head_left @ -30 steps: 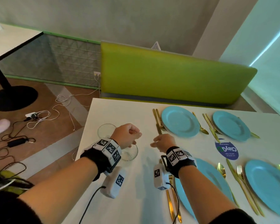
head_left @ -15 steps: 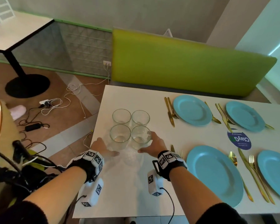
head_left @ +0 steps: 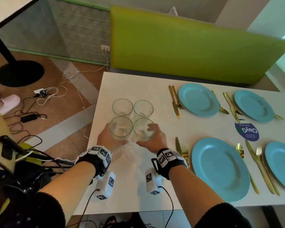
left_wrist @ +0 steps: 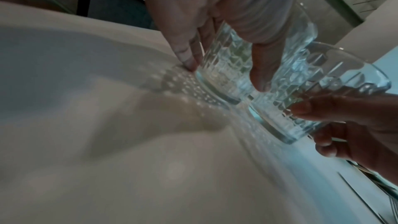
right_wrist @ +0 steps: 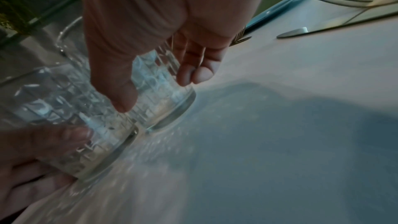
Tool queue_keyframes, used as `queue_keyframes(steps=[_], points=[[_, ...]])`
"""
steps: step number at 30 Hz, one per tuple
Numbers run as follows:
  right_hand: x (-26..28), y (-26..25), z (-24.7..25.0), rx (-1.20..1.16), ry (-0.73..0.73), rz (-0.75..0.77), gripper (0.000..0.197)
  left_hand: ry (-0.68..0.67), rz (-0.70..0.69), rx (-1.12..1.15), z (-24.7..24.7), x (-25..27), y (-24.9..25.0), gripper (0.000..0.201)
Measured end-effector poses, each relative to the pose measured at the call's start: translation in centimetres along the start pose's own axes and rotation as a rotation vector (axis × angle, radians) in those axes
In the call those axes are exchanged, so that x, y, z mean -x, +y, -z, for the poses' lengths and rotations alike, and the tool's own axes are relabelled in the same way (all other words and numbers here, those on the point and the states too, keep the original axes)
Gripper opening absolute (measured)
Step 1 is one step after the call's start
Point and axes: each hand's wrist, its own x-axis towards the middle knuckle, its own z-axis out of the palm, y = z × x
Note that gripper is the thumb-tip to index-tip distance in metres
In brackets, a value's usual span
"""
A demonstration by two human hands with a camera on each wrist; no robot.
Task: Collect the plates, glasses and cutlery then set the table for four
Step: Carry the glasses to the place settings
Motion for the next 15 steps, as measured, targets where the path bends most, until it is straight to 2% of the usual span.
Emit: queue_keyframes(steps=[8,15], points=[[2.7,0.5,3.8,-0.052,0.137,-0.066,0.074,-0.056,-0.116,-0.084,-0.2,2.2,1.0,0.087],[5.3,2.4,11.9,-0.1,0.351,-0.157,0.073,-0.194,-0.27,-0.069,-3.0,4.5,7.2,0.086]])
